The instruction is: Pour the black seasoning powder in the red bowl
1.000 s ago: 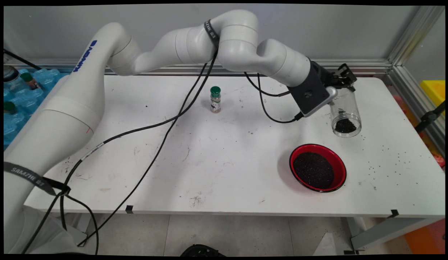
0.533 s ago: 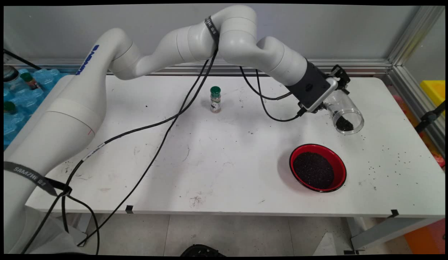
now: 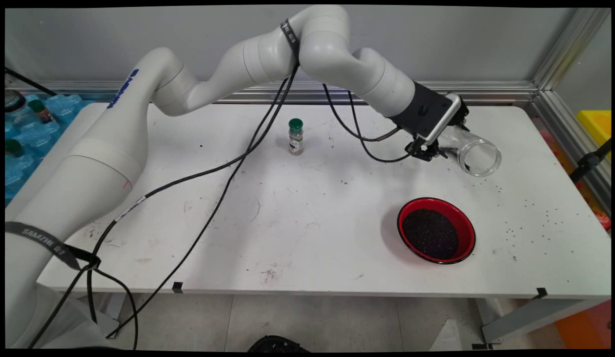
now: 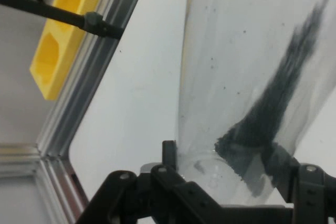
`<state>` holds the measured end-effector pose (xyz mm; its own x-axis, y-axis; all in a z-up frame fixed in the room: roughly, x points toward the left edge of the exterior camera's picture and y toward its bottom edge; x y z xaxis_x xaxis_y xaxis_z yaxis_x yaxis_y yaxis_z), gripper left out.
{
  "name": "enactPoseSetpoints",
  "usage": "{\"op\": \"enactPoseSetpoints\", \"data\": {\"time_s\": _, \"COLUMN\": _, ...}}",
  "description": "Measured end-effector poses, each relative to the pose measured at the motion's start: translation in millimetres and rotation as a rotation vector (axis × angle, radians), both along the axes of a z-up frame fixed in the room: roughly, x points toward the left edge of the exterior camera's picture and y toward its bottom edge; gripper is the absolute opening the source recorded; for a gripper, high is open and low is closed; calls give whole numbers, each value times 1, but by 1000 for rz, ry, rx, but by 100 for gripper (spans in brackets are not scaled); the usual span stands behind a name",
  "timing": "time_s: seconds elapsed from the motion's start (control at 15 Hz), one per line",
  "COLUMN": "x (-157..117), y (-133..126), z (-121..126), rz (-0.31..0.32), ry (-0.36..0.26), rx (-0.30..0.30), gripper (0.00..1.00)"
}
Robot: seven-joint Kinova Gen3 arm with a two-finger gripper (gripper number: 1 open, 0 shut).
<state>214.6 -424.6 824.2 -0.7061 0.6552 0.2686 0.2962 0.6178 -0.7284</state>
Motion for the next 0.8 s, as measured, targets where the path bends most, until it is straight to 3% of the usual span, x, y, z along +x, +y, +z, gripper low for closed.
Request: {"op": "enactPoseSetpoints", "data": {"time_s": 0.8, "x": 16, "y": -29, "z": -7, "rz": 174, "ry": 121, "rx": 238, "gripper": 0}}
